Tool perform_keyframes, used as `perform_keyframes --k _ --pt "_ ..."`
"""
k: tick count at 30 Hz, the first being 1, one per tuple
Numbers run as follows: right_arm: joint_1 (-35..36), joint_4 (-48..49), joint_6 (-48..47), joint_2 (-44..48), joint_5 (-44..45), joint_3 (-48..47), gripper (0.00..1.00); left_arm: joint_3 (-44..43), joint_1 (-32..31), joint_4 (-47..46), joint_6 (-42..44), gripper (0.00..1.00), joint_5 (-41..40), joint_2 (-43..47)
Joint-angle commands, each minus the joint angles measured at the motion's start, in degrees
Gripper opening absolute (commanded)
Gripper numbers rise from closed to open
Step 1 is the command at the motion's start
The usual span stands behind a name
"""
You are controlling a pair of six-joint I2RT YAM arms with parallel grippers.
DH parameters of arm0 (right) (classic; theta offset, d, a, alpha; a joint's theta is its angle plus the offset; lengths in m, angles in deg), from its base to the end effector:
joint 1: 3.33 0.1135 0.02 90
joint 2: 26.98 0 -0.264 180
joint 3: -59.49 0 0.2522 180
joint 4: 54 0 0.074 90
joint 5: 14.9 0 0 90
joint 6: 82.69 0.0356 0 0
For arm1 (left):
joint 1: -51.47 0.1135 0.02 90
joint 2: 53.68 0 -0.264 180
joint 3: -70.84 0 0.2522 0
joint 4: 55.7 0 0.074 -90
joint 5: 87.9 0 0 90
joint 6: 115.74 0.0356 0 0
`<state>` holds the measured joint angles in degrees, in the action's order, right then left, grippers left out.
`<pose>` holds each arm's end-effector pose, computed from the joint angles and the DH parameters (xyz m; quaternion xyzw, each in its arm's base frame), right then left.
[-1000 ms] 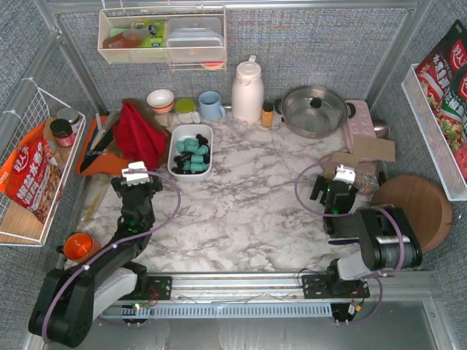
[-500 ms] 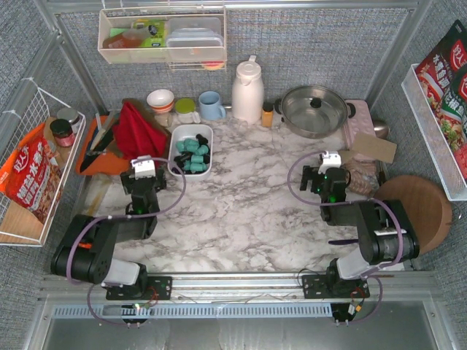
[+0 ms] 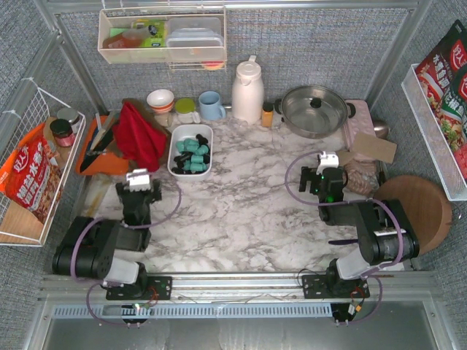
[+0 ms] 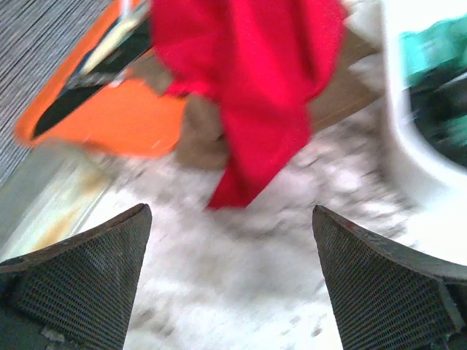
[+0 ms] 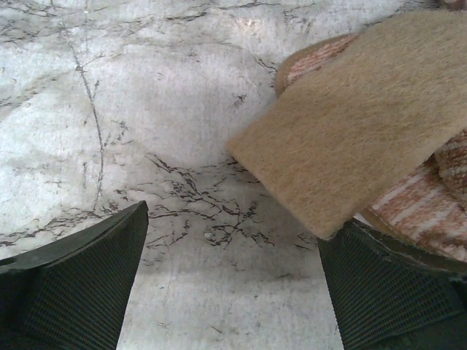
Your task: Mix the coffee capsules in the storage basket
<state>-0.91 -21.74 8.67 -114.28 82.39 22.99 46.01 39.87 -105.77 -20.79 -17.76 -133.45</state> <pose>0.2706 0.0069 0.1470 0.0296 0.8104 -0.0324 0.5842 0.2229 -0.0334 0.1577 -0.0110 0.7347 0.0881 0.6725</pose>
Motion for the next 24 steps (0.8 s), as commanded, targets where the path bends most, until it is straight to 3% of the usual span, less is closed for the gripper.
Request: perform_keyframes --k 1,5,9,11,13,24 --pt "0.1 0.4 -0.4 0.1 1.0 -0.4 0.99 10.8 6.9 -37.7 -3.7 1.00 1.0 -9.6" --pt "0.3 0.5 -0.4 0.2 1.1 -0.4 0.99 8.7 8.4 -38.0 -3.3 1.00 4.8 -13.3" --pt "0.3 0.5 -0.4 0.2 1.1 -0.3 0.99 7.0 8.4 -35.8 -3.7 1.00 2.7 -13.5" --pt "0.3 0.5 -0.4 0.2 1.1 -0.4 0.99 2.2 9.7 -23.1 -7.3 0.99 0.1 -10.7" --pt "0.3 0.4 -0.4 0.1 1.2 -0.4 0.99 -2.8 13.7 -11.8 -11.3 0.99 4.8 -9.9" --pt "-0.1 -0.3 -0.1 0.1 0.4 -0.7 0.99 -1.9 15.4 -13.7 -10.6 0.99 9.3 -9.9"
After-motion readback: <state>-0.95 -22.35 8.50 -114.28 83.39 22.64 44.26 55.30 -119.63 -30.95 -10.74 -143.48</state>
